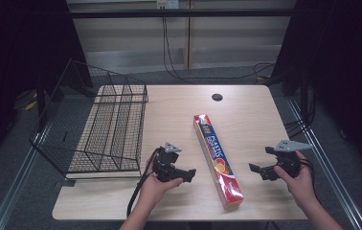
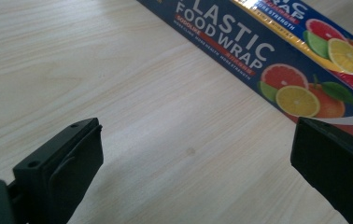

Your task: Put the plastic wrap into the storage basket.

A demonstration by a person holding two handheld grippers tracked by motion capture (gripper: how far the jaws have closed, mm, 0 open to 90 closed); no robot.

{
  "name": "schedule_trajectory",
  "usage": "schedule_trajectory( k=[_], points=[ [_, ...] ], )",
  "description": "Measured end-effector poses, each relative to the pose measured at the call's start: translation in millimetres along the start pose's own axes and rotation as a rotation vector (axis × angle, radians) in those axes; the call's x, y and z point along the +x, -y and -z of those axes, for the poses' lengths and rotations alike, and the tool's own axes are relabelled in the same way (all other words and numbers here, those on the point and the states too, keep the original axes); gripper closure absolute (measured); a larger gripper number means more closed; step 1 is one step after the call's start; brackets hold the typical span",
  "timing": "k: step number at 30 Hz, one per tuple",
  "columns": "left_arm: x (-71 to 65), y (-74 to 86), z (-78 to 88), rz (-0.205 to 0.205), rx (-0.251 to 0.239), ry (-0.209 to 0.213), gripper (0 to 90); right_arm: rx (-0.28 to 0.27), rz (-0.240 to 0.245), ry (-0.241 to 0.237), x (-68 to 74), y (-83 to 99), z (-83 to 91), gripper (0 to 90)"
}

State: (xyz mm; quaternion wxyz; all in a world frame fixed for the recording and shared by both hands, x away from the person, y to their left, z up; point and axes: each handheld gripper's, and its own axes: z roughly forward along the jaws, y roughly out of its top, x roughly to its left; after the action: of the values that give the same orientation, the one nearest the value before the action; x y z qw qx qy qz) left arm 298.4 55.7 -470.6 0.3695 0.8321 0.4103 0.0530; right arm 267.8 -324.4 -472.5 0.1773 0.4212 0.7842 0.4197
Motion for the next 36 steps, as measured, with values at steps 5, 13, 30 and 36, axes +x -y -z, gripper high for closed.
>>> schedule_trajectory(
  k=[5,13,30,36],
  points=[
    [-1.5,-0.4,-1.9,0.012,0.006,0.006,2.7,-0.005,-0.007,0.013,-1.9,-0.1,2.4,1.0],
    [-9.4,-9.0,-2.3,0.019,0.014,0.008,3.4,-0.008,0.006,0.025,-3.0,0.2,3.3,1.0],
    [-34.3,-54.5,-20.4,0.03,0.047,-0.008,3.6,-0.023,-0.013,0.03,-5.0,0.1,7.1,1.0],
    [-45.4,-68.6,-32.7,0.027,0.074,-0.02,2.7,-0.024,-0.015,0.03,-5.3,0.2,6.8,1.0]
  ],
)
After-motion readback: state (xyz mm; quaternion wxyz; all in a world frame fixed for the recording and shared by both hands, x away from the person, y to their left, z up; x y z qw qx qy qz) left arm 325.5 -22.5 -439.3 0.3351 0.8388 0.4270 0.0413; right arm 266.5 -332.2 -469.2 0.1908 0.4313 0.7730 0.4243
